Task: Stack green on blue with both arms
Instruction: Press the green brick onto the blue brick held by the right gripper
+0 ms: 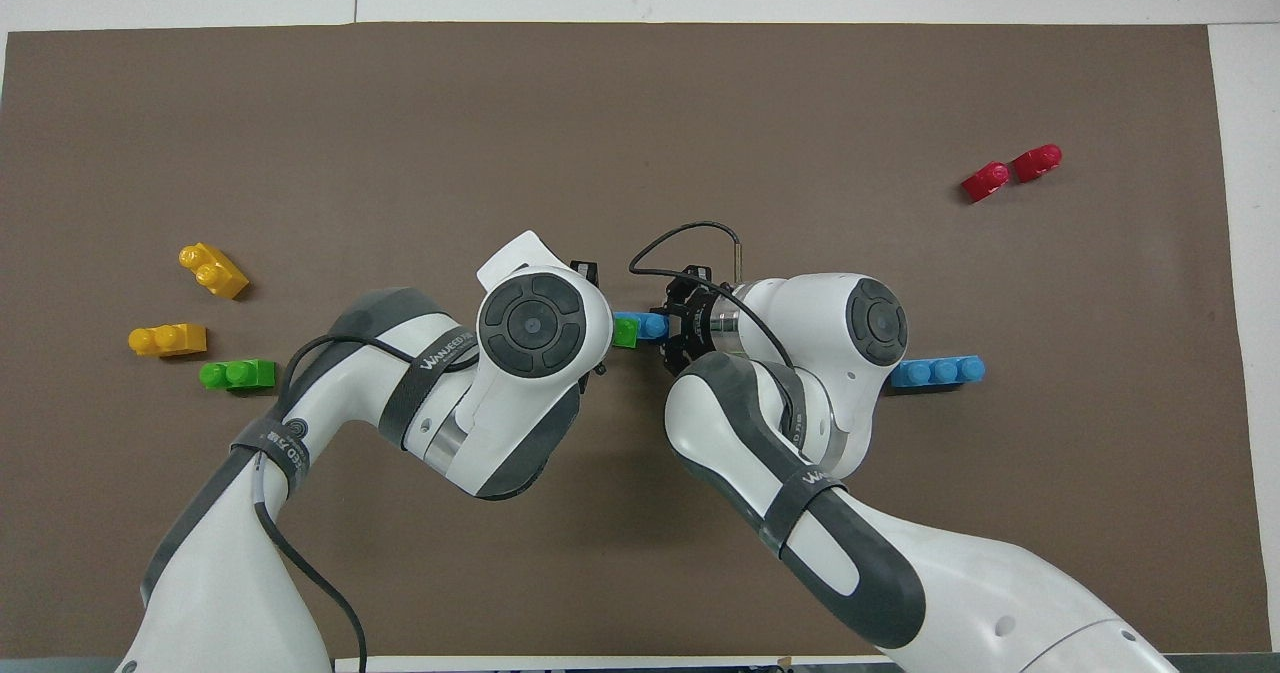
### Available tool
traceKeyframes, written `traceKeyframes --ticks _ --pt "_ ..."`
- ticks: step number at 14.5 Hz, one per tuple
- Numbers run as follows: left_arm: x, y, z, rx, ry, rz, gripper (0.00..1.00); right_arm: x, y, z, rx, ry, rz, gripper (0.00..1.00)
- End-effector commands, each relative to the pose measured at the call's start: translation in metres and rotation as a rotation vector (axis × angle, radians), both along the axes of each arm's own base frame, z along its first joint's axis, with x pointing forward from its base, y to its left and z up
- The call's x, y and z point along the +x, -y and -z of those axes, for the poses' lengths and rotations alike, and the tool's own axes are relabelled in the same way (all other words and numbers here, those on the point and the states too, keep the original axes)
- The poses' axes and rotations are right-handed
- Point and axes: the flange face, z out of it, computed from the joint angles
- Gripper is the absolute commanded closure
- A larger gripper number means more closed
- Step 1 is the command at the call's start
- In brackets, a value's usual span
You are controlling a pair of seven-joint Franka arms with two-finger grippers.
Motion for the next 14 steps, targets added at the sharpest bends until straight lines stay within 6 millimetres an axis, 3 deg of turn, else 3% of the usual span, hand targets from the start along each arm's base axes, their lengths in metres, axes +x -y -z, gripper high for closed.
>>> traceKeyframes --ticks 1,8,14 --pt "0.001 0.004 0.002 0.006 0.029 -0.004 1.00 -0.011 0.007 0.015 -0.016 -0.002 -0.015 0.89" --pt "0.002 0.009 0.018 0.022 0.050 -0.020 1.00 -0.011 0.007 0.015 -0.016 -0.001 -0.016 0.89" --pt "0.002 0.010 0.019 0.019 0.055 -0.017 1.00 -0.011 0.008 0.016 -0.017 -0.002 -0.014 0.89"
